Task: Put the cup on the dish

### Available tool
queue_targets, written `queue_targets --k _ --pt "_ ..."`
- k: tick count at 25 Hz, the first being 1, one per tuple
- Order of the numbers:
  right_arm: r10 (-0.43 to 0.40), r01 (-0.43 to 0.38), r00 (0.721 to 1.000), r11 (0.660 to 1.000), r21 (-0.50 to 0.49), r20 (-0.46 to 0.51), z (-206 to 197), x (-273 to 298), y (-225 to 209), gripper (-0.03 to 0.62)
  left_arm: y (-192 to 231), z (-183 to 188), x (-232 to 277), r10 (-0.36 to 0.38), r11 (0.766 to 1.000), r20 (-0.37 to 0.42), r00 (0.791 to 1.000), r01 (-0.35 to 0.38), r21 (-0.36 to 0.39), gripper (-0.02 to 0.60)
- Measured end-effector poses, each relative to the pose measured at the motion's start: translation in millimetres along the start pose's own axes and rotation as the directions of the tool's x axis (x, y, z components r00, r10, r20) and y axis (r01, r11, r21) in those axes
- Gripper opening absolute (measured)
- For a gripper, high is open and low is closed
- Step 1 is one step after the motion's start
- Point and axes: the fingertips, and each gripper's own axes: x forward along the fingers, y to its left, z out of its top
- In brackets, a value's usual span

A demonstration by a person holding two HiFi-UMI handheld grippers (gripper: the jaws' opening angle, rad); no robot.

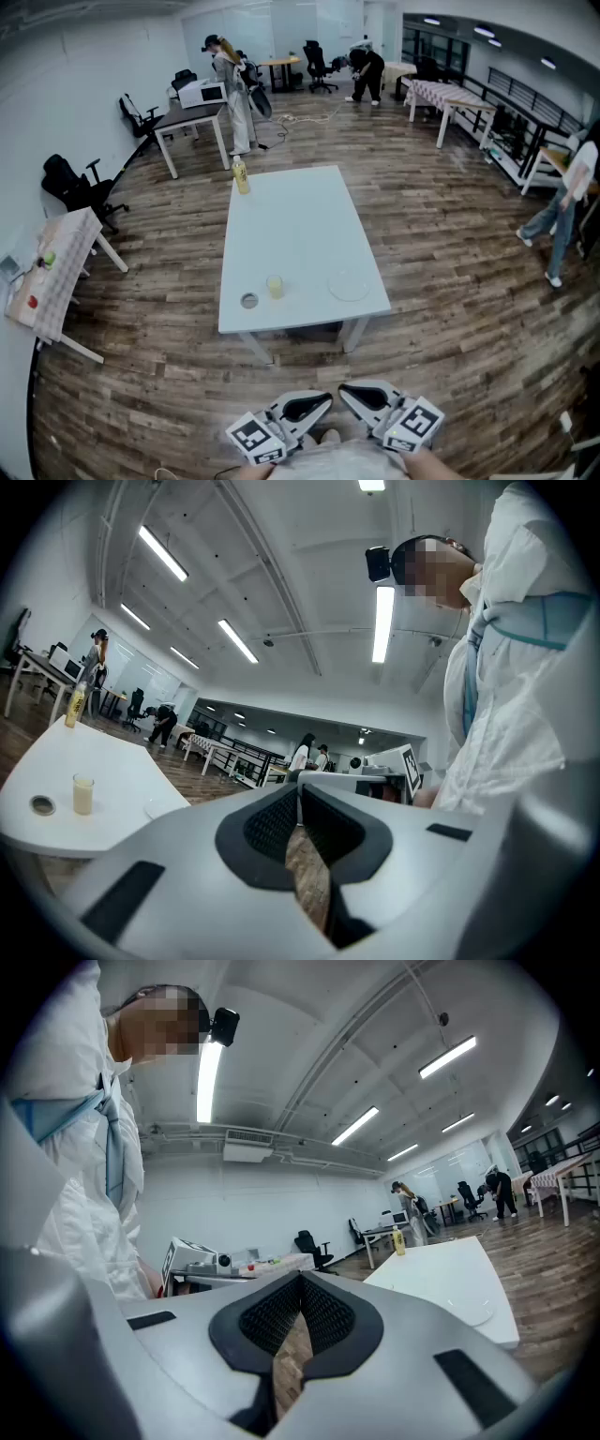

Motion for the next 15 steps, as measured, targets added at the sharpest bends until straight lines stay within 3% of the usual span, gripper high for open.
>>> queue_targets --k 10,15 --pt "0.007 -0.007 1.000 1.000 -0.001 0.005 0 0 -2 0.032 1 -1 2 0.011 1.000 0.001 1.000 -0.011 -0.001 0.018" --pt "0.035 -0.038 0.997 0.999 0.030 0.070 10 -2 -1 0.034 1 0 3 0.012 1.000 0.001 1.000 -0.012 -0.003 0.018"
